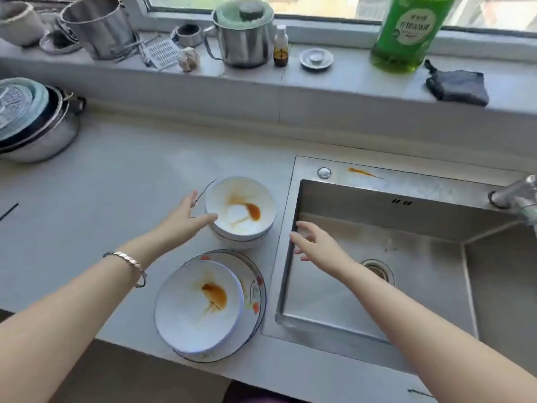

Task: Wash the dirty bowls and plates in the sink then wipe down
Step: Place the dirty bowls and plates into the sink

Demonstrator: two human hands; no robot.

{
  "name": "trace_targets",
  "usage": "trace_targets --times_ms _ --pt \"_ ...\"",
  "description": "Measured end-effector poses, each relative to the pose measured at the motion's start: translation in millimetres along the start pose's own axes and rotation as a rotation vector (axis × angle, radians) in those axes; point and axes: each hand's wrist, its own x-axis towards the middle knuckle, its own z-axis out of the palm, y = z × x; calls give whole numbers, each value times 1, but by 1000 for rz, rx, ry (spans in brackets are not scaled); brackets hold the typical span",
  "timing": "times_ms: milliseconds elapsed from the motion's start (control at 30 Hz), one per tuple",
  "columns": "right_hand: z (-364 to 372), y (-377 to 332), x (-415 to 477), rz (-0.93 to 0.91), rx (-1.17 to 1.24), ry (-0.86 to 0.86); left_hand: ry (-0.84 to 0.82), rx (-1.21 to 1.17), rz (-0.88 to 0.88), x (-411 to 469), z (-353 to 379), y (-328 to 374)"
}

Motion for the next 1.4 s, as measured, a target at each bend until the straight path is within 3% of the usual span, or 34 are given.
trace_targets --times_ms 133,267,667,933,1133,1400 --pt "26 -21 34 72 111 -60 -334 -255 -112 29 -16 -9" --pt "39 -29 51 78 253 -136 -439 -433 -94 50 -10 -18" --pt "48 -25 50 8 502 10 -355 -571 45 45 -2 -21" --pt "-47 5 -1 -56 439 210 -399 -586 182 18 66 61" --pt "-117 79 -7 37 466 273 -465 -537 93 34 174 105" --pt "-134 196 58 229 477 186 -416 -556 -152 82 291 75"
